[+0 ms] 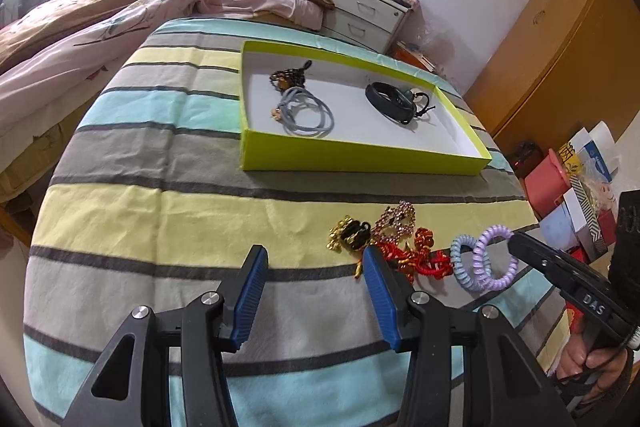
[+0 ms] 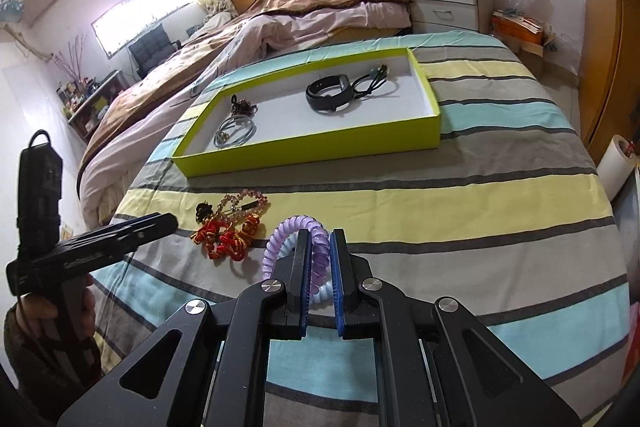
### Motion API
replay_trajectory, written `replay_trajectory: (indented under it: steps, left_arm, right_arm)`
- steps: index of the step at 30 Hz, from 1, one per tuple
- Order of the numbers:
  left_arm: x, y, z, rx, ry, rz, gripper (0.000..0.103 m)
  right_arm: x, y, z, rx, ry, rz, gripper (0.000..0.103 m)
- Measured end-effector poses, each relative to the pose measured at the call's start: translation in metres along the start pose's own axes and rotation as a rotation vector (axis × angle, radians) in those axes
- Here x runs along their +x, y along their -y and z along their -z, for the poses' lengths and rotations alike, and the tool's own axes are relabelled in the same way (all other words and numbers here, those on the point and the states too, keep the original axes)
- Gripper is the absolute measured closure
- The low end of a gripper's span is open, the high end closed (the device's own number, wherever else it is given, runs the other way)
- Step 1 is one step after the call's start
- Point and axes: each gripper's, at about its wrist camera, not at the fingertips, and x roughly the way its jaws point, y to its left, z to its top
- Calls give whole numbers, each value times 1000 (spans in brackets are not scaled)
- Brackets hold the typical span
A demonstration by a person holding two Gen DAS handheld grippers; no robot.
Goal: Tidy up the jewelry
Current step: 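Close the left tool on the gold-and-black brooch while the right tool holds the purple coil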
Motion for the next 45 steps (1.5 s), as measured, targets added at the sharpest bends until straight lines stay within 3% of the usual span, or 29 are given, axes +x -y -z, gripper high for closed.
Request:
replay_trajectory:
  steps: [9, 22, 24, 26, 31, 45]
  left_arm:
    - [19, 15, -9, 31, -9, -35, 54]
    - [27, 32, -10, 93, -6, -146, 54]
    - [28, 35, -10, 104, -2, -153, 56]
    - [28, 36, -10, 101, -2, -144, 66]
    - [28, 40, -9, 99, 0, -117, 78]
    - [13, 35, -5, 63, 35, -107, 81]
  right_arm:
    - [-7, 9, -1, 11, 22, -9, 93]
    - [-6, 15, -3, 18, 33, -34, 93]
    - [-5, 17, -3, 23, 32, -40, 93]
    - [-4, 18, -4, 22, 32, -44, 93]
    - [-4, 21, -3, 32, 35, -52, 93]
    - [-8, 27, -5, 45, 53, -66, 93]
